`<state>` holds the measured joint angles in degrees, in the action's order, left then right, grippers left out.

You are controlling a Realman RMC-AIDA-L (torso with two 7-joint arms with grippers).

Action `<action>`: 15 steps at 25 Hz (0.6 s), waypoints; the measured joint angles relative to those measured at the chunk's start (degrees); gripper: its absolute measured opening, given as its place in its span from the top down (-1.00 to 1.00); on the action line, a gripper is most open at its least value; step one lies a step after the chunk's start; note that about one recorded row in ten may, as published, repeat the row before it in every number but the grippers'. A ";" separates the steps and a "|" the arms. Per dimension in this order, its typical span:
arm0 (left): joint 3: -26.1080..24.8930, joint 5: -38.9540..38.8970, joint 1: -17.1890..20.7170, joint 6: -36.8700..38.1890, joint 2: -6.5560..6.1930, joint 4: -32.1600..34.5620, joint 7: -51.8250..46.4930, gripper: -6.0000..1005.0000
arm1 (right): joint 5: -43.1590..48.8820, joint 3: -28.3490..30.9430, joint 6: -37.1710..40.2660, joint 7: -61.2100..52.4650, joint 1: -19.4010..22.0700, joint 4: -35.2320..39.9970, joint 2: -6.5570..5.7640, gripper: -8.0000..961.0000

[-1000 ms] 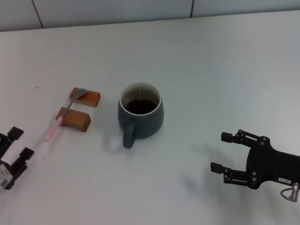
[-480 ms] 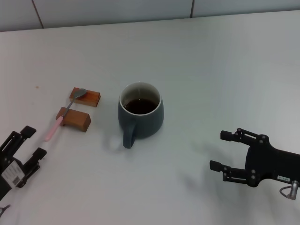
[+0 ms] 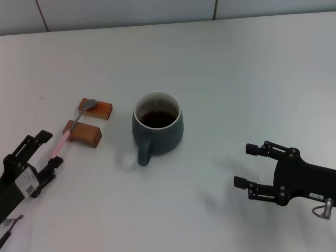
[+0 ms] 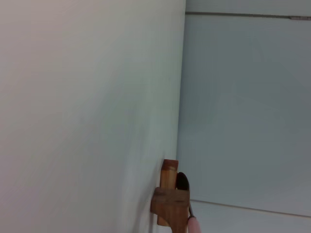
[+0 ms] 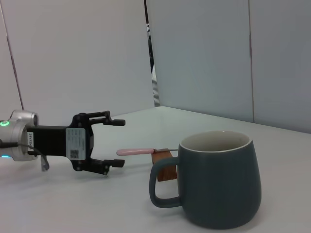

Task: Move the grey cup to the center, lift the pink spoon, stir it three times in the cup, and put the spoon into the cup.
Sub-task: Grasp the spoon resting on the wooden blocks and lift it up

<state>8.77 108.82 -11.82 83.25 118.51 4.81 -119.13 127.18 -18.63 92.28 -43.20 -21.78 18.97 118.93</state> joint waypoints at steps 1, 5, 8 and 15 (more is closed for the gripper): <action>0.00 -0.03 -0.37 -0.31 -0.02 -0.21 0.00 -0.59 | 0.00 0.00 0.00 -0.07 -0.02 0.02 -0.01 -0.72; -0.10 -0.29 -1.23 -1.15 0.00 -0.64 -0.02 -0.59 | -0.11 0.00 0.00 -0.13 -0.07 0.03 -0.02 -0.72; -0.18 -0.34 -2.10 -2.04 0.02 -1.14 -0.04 -0.59 | -0.22 0.12 0.00 -0.14 -0.17 0.03 -0.08 -0.72; -0.77 -0.47 -3.03 -3.63 0.10 -1.93 0.01 -0.59 | -0.27 0.32 0.00 -0.61 -0.66 0.04 -0.11 -0.72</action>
<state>8.00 108.34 -14.84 79.62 118.62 2.88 -119.12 126.91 -18.32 92.28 -43.81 -22.44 19.01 118.82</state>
